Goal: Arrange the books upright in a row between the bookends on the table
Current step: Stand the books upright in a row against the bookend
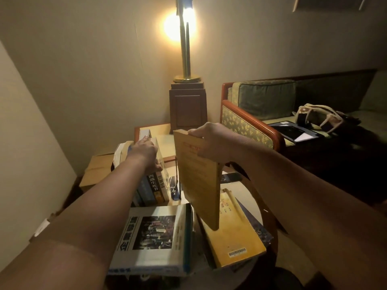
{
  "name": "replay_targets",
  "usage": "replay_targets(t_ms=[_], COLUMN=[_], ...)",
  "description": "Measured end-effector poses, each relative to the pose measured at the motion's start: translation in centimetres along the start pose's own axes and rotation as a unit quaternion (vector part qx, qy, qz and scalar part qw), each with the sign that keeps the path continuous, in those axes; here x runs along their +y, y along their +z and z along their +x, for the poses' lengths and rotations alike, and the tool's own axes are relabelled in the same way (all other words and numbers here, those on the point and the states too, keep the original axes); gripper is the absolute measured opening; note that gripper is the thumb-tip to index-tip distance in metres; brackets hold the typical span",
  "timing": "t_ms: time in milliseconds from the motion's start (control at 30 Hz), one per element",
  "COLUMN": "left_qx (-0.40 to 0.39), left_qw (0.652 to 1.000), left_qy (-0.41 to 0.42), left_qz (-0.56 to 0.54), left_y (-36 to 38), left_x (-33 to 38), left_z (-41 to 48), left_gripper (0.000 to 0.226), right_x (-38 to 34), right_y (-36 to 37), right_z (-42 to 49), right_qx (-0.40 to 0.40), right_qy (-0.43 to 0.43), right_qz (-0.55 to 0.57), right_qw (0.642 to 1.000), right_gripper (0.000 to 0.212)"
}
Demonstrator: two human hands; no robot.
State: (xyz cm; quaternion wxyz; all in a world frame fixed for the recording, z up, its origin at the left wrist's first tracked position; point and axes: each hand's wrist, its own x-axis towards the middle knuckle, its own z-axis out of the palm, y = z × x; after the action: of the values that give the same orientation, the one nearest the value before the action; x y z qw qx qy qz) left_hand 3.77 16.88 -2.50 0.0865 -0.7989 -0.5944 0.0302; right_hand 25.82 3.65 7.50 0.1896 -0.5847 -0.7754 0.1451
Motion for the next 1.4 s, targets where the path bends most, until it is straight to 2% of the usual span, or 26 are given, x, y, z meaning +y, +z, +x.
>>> replay_targets(t_ms=[133, 333, 633, 767, 867, 967, 1067, 1200, 1300, 1400], left_qx=[0.005, 0.008, 0.018, 0.026, 0.032, 0.028, 0.033, 0.054, 0.057, 0.063], left_qw=[1.0, 1.0, 0.999, 0.994, 0.99, 0.992, 0.99, 0.986, 0.985, 0.984], left_qy=[-0.003, -0.006, -0.002, -0.025, -0.023, 0.0, 0.005, 0.002, 0.001, 0.005], left_qz=[-0.007, -0.012, -0.033, -0.108, -0.137, -0.127, -0.136, -0.156, -0.16, -0.168], left_y=[0.1, 0.0, 0.4, 0.5, 0.6, 0.5, 0.4, 0.5, 0.5, 0.9], left_x=[0.1, 0.1, -0.2, -0.4, -0.6, -0.9, -1.3, -1.5, -1.4, -1.7], left_z=[-0.2, -0.2, 0.1, 0.5, 0.1, -0.3, -0.6, -0.7, -0.7, -0.6], left_gripper=[0.069, 0.069, 0.062, 0.043, 0.042, 0.049, 0.06, 0.063, 0.058, 0.049], right_x=[-1.0, -2.6, -2.5, -3.1, -3.5, -2.6, -1.6, -1.3, -1.4, -1.2], right_y=[-0.5, 2.6, 6.1, 7.1, 9.3, 11.9, 14.2, 15.3, 15.7, 17.5], right_z=[1.5, 3.8, 5.8, 7.1, 8.1, 8.9, 9.2, 10.6, 11.5, 11.1], right_qx=[0.046, 0.123, 0.148, 0.164, 0.169, 0.166, 0.16, 0.172, 0.177, 0.186], right_qy=[-0.006, 0.001, 0.02, 0.004, -0.008, 0.003, -0.007, -0.045, -0.016, 0.03], right_qz=[0.003, -0.018, -0.04, -0.012, 0.011, 0.017, 0.037, 0.043, 0.067, 0.15], right_qw=[0.999, 0.992, 0.988, 0.986, 0.986, 0.986, 0.986, 0.983, 0.982, 0.971], right_gripper=[0.049, 0.041, 0.026, 0.037, 0.058, 0.067, 0.066, 0.05, 0.049, 0.053])
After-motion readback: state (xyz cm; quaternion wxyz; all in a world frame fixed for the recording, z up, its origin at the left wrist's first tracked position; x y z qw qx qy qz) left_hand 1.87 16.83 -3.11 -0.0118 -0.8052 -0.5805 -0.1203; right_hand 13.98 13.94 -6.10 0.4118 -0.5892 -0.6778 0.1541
